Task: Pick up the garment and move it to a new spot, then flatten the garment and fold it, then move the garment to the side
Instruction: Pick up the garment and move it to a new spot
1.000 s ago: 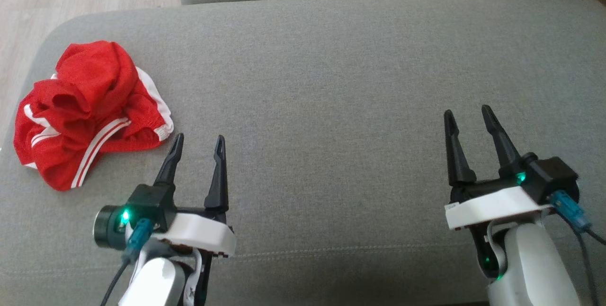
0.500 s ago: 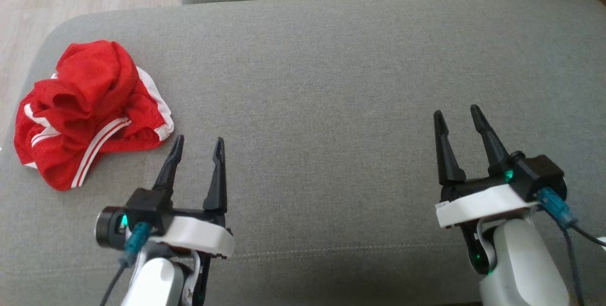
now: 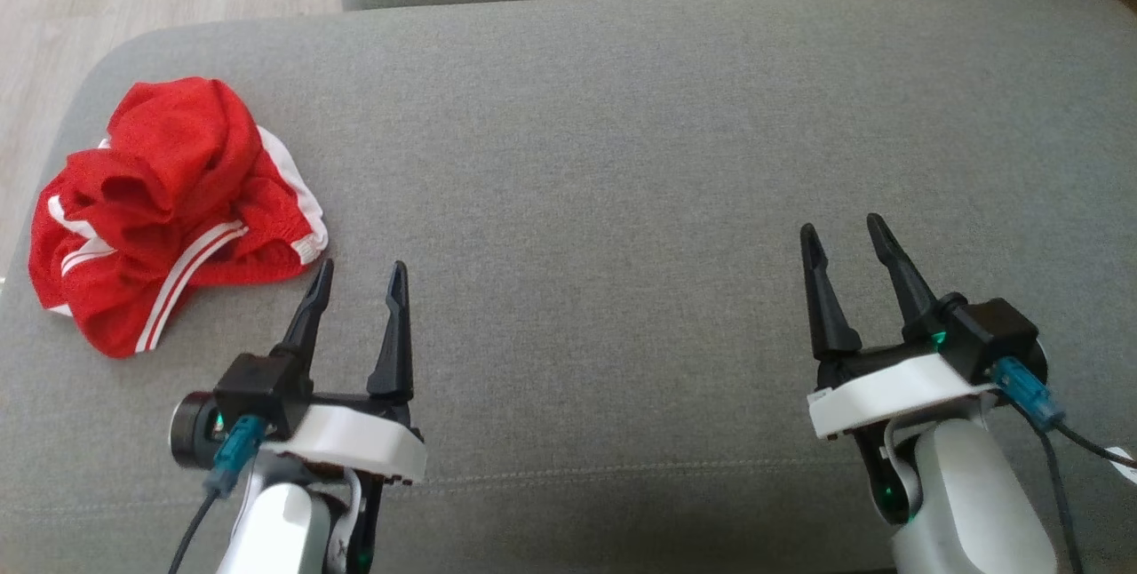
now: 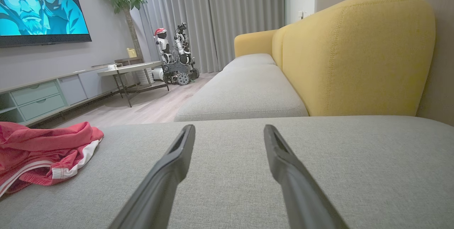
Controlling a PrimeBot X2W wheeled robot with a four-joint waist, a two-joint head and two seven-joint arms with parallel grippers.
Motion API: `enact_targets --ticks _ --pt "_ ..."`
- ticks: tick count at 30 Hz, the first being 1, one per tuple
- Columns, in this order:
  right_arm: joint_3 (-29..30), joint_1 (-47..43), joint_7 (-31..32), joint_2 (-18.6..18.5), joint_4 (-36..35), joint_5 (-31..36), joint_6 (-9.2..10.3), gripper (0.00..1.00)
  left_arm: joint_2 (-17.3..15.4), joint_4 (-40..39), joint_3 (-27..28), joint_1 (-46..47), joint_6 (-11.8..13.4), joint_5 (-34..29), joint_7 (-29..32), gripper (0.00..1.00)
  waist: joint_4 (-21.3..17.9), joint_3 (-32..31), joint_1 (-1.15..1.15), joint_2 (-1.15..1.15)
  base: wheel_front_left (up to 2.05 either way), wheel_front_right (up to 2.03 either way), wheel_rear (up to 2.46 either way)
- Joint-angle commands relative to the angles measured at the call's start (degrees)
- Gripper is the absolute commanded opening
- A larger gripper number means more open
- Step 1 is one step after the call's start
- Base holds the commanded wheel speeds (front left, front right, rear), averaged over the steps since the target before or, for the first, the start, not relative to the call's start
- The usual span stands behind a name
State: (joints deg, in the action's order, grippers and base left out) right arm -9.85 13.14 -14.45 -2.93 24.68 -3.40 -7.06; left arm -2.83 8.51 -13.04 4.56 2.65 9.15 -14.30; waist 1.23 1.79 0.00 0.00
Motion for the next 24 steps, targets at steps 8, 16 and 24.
enact_targets --ticks 8,16,24 --pt "-2.7 3.1 -0.5 0.0 -2.7 -1.2 -0.43 1.0 -0.1 -2.1 2.3 1.8 0.8 1.6 -0.7 1.0 2.2 1.0 0.0 0.0 0.0 0.0 0.0" --pt "-3.9 3.0 -0.5 0.0 -3.0 -1.5 -0.43 1.0 -0.1 -5.0 4.6 2.3 2.2 1.6 -0.7 1.0 8.9 1.8 0.0 0.0 0.0 0.0 0.0" --pt "-5.0 2.7 -0.5 0.0 -2.7 -1.2 -0.43 1.0 -0.1 -6.7 5.5 1.2 2.1 1.2 -0.7 1.0 16.0 1.3 0.0 0.0 0.0 0.0 0.0"
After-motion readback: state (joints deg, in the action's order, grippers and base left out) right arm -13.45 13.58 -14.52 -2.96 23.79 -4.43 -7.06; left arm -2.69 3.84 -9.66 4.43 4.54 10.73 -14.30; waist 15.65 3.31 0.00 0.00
